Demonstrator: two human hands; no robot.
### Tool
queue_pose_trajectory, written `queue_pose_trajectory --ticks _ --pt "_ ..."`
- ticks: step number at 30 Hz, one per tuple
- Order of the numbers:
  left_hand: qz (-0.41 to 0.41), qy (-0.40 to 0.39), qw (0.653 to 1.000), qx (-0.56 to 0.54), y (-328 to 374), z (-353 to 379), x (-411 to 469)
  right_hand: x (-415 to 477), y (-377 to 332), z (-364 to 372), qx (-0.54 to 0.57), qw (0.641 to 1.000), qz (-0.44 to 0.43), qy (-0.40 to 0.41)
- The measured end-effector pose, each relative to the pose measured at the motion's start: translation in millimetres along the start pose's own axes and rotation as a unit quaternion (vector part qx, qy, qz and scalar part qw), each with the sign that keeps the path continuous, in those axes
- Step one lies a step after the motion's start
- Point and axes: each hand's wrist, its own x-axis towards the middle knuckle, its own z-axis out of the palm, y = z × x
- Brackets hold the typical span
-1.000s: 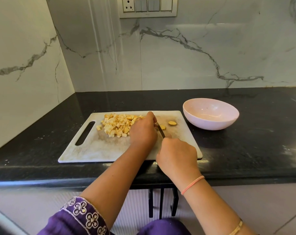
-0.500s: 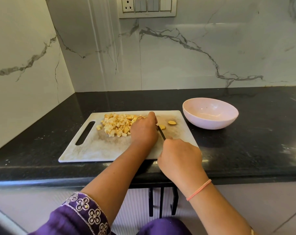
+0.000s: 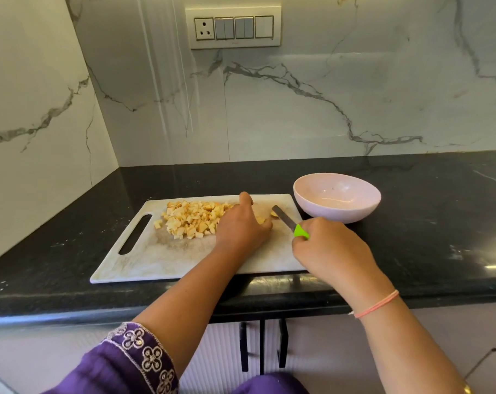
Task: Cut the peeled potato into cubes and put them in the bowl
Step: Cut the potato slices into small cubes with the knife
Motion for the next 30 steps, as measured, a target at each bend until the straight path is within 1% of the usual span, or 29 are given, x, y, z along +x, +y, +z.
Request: queue_pose_trajectory --ticks 3,6,13,15,20,25,30 --pt "-0.004 0.003 1.0 0.016 5 5 5 2 3 1 0.015 1.0 0.001 -0.001" --pt "-0.006 -0.013 1.0 0.005 4 5 10 2 5 3 0.017 1.0 -0.007 -0.012" --pt "0.052 -0.104 0.99 -0.083 -8 -3 19 7 14 10 0.022 0.999 -0.002 -0.03" --pt "0.062 -0.113 0.988 -0.089 -12 -6 19 8 12 15 0.027 0.999 -0.005 -0.03" --pt "0.046 -0.072 0.994 -0.064 -15 -5 10 14 7 21 0.02 1.0 -0.014 -0.011" --pt "0.038 -0.022 0.999 -0.022 -16 -3 7 20 0 26 0.005 1.0 -0.023 -0.016" --pt "0.032 -0.009 0.999 -0.018 -16 -1 8 27 -5 27 -0.019 0.999 -0.035 -0.021"
